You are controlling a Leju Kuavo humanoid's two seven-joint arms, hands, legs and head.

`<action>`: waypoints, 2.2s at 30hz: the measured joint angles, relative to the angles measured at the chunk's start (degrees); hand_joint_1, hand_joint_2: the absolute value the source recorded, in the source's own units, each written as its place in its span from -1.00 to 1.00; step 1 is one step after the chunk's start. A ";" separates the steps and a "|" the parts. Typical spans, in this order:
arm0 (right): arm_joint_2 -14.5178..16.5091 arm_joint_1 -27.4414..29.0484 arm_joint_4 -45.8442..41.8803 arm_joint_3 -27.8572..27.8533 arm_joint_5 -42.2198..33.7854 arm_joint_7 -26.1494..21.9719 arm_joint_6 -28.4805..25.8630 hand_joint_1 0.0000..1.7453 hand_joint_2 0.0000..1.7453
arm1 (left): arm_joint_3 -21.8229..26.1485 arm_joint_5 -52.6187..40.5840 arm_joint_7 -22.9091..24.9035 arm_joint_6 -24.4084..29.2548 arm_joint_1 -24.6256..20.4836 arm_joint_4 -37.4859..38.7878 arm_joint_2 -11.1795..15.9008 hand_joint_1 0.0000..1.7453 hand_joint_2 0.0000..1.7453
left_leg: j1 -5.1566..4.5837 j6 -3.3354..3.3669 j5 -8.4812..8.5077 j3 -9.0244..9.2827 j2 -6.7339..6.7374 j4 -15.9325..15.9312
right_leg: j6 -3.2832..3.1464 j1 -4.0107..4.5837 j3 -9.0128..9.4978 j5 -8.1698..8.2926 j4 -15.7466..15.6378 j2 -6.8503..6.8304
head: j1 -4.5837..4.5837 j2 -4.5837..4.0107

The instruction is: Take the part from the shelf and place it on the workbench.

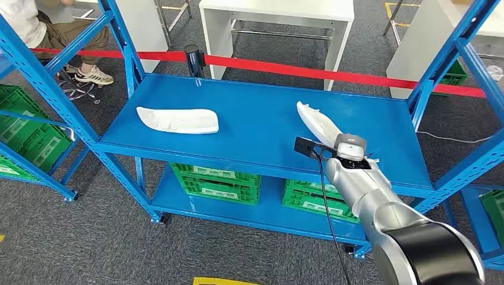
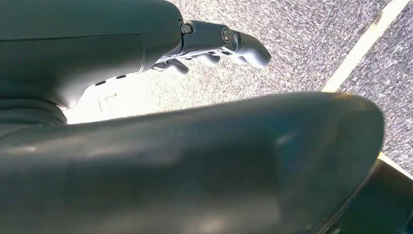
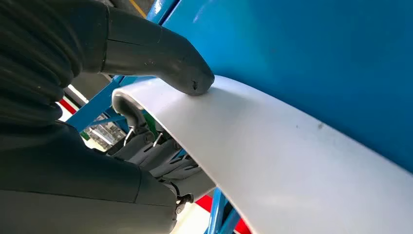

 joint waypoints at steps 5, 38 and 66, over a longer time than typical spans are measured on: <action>-0.04 -0.01 0.00 -0.01 0.02 -0.05 0.12 1.00 1.00 | 0.00 0.00 -0.31 0.00 -0.02 -0.02 0.00 -1.00 -1.00 | 0.00 0.00 0.00 0.00 0.00 0.00 | 0.00 -0.01 0.00 0.00 0.00 0.00 | 0.00 0.00; -0.67 -1.03 0.00 -1.11 1.08 -2.22 -2.34 1.00 1.00 | 5.09 6.79 -6.42 0.00 -0.19 -0.19 -0.13 -1.00 1.00 | 0.00 0.00 0.01 -0.01 0.00 0.02 | 0.00 -0.01 0.04 0.02 0.00 0.01 | 0.00 0.00; -0.90 -1.64 -0.04 -2.04 1.56 -5.10 -6.08 1.00 1.00 | 9.16 8.46 -11.08 0.00 -1.07 -0.25 -0.55 -1.00 1.00 | -0.01 0.00 0.01 -0.03 0.00 0.01 | 0.00 -0.01 0.02 0.02 0.02 0.01 | 0.00 0.00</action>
